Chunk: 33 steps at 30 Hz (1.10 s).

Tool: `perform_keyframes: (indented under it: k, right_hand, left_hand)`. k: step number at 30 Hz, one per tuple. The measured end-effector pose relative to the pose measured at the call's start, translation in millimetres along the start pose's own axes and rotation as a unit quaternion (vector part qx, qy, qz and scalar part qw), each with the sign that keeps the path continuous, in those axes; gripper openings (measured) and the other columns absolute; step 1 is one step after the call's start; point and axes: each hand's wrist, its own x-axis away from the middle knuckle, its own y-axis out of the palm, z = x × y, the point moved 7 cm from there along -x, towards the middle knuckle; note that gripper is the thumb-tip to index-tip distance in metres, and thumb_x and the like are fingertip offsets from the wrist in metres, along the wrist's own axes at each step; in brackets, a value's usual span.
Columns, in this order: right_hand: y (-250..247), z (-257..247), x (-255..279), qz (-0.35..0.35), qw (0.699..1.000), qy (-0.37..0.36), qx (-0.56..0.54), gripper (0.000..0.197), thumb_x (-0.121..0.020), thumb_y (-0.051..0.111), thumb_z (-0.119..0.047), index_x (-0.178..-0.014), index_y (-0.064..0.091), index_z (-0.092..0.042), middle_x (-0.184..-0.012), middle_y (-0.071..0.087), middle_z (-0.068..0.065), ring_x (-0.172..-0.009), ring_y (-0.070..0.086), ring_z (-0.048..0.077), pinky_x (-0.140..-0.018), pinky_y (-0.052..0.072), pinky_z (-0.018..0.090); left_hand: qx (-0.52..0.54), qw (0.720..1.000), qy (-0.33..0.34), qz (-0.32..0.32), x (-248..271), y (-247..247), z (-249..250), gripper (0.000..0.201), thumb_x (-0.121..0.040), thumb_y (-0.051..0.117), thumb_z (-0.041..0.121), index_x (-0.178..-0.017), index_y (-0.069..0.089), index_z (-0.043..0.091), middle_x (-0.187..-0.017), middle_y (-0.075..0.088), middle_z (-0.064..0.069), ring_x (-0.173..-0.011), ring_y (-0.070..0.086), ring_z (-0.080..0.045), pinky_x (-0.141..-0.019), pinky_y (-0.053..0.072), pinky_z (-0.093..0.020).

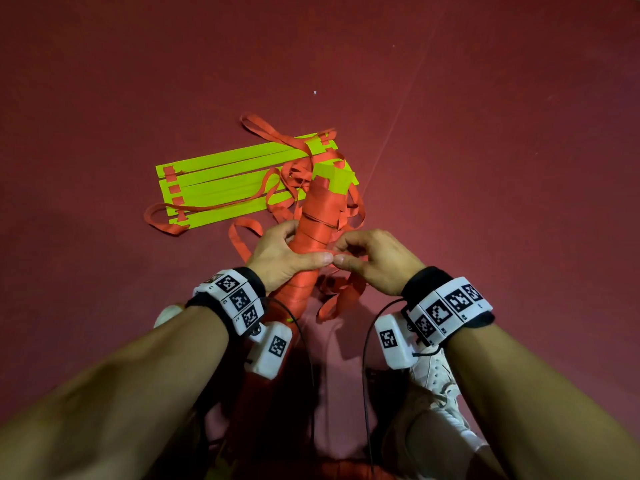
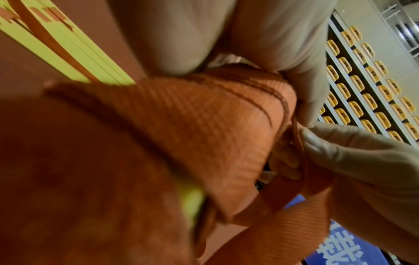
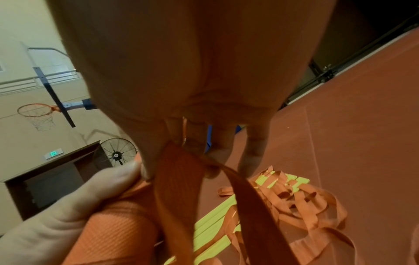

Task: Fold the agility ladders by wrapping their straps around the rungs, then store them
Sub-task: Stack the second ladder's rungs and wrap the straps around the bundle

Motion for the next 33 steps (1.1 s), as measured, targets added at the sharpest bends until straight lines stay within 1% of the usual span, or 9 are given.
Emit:
perform_keyframes:
  k: [3, 6, 11, 13, 16, 18, 23, 26, 33]
  right_hand:
    - [-5, 1, 2, 0.002, 1.0, 0.011, 0.012, 0.014, -0.095, 0.063, -0.025, -0.082, 0.061, -0.027, -0.075, 0.067, -0.002, -0.07, 0.06, 0.017, -0.072, 0.05, 0.043]
    - [-3, 0, 3, 0.013, 1.0, 0.016, 0.009, 0.013, -0.097, 0.06, -0.024, -0.084, 0.059, -0.024, -0.078, 0.065, -0.003, -0.072, 0.058, 0.018, -0.073, 0.049, 0.044]
    - [-1, -6, 5, 0.034, 0.999, 0.008, -0.021, 0.01, -0.097, 0.059, -0.02, -0.088, 0.061, -0.018, -0.079, 0.068, -0.001, -0.074, 0.064, 0.02, -0.071, 0.051, 0.041]
    - [-3, -8, 7, 0.049, 0.998, 0.0, -0.036, 0.011, -0.096, 0.061, -0.017, -0.086, 0.061, -0.02, -0.076, 0.068, -0.007, -0.071, 0.063, 0.009, -0.068, 0.049, 0.033]
    - [-5, -12, 9, 0.075, 0.997, -0.018, -0.03, 0.011, -0.094, 0.065, -0.017, -0.085, 0.064, -0.022, -0.071, 0.062, -0.017, -0.066, 0.055, -0.004, -0.064, 0.04, 0.016]
    - [-6, -13, 10, 0.082, 0.996, -0.018, -0.035, 0.009, -0.094, 0.067, -0.017, -0.086, 0.065, -0.022, -0.071, 0.061, -0.019, -0.066, 0.055, -0.006, -0.064, 0.038, 0.013]
    - [-4, -11, 11, 0.081, 0.995, 0.0, -0.059, 0.01, -0.094, 0.067, -0.018, -0.086, 0.063, -0.023, -0.07, 0.063, -0.014, -0.063, 0.06, 0.0, -0.066, 0.048, 0.024]
    - [-1, -4, 12, 0.058, 0.998, 0.017, -0.005, 0.011, -0.095, 0.061, -0.019, -0.089, 0.059, -0.028, -0.072, 0.065, -0.006, -0.066, 0.063, 0.014, -0.069, 0.051, 0.036]
    - [4, -2, 11, 0.034, 0.997, 0.028, 0.067, 0.011, -0.1, 0.048, -0.014, -0.094, 0.057, -0.012, -0.082, 0.056, -0.001, -0.073, 0.047, 0.019, -0.066, 0.032, 0.031]
  left_hand:
    - [-0.006, 1.0, -0.004, 0.002, -2, -7, -2, 0.06, -0.05, 0.089, 0.052, -0.102, 0.075, 0.025, -0.101, 0.078, 0.001, -0.101, 0.072, -0.021, -0.097, 0.054, -0.052]
    - [-0.018, 1.0, 0.007, -0.015, 0, -4, 3, 0.051, -0.054, 0.085, 0.053, -0.096, 0.076, 0.027, -0.098, 0.078, 0.002, -0.096, 0.071, -0.017, -0.097, 0.054, -0.049]
    - [0.027, 0.998, 0.008, -0.063, 5, 5, 8, 0.05, -0.064, 0.082, 0.044, -0.11, 0.075, 0.024, -0.109, 0.076, -0.008, -0.099, 0.07, -0.022, -0.099, 0.052, -0.052]
    - [0.047, 0.995, 0.002, -0.088, 9, 10, 9, 0.048, -0.065, 0.084, 0.039, -0.111, 0.074, 0.028, -0.111, 0.075, -0.011, -0.1, 0.069, -0.023, -0.098, 0.052, -0.05]
    - [0.017, 0.993, 0.004, -0.119, 13, 17, 9, 0.069, -0.053, 0.092, 0.038, -0.116, 0.065, 0.033, -0.11, 0.074, -0.002, -0.101, 0.07, -0.02, -0.095, 0.055, -0.043]
    - [-0.027, 0.993, 0.013, -0.114, 12, 17, 10, 0.085, -0.045, 0.094, 0.04, -0.123, 0.06, 0.031, -0.114, 0.072, 0.0, -0.107, 0.069, -0.021, -0.098, 0.054, -0.041]
    - [-0.077, 0.996, -0.001, -0.052, 6, 10, 6, 0.077, -0.047, 0.093, 0.029, -0.115, 0.058, 0.027, -0.097, 0.074, -0.001, -0.088, 0.073, -0.022, -0.087, 0.059, -0.048]
    - [-0.073, 0.996, -0.023, -0.047, 4, 8, 2, 0.07, -0.042, 0.086, 0.035, -0.108, 0.061, 0.026, -0.09, 0.076, 0.0, -0.085, 0.074, -0.026, -0.082, 0.061, -0.046]
    - [-0.02, 0.998, -0.035, -0.043, 8, 8, 7, 0.05, -0.053, 0.077, 0.017, -0.1, 0.066, 0.028, -0.087, 0.073, -0.003, -0.073, 0.067, -0.016, -0.071, 0.055, -0.034]
